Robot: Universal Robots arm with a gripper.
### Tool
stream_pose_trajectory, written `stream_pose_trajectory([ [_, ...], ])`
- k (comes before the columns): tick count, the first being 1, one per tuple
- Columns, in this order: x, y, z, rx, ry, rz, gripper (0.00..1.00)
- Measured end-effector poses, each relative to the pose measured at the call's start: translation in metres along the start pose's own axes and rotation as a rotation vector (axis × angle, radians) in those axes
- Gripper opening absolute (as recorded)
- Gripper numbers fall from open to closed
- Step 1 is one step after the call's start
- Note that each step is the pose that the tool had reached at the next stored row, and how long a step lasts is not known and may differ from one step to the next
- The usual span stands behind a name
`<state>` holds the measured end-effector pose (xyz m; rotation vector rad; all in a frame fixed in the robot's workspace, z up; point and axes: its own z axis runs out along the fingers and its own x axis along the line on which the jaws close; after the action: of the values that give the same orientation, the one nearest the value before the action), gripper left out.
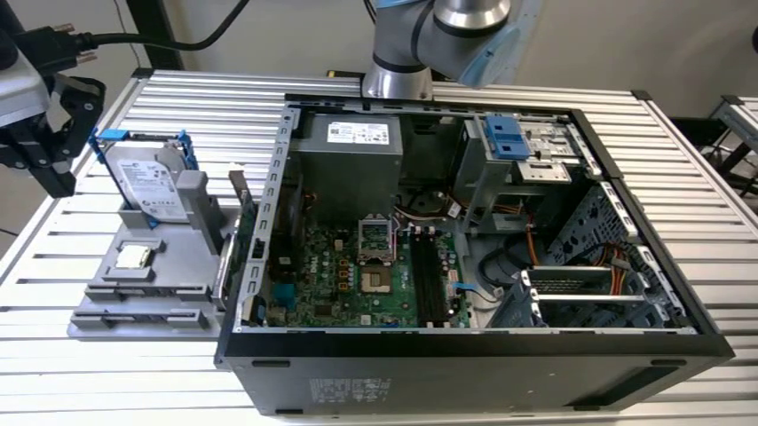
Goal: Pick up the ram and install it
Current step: 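Pick up the ram and move it above insertion slot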
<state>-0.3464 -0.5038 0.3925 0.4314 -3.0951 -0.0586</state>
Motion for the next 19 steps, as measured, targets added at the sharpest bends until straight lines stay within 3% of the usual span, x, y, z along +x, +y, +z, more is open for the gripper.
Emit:
stream_pose_trajectory([
  [7,0.0,0.0,0.0,0.0018,0.0025,-0.05,0.0],
  [19,0.0,0.0,0.0,0.0044,0.0099,-0.236,0.0],
])
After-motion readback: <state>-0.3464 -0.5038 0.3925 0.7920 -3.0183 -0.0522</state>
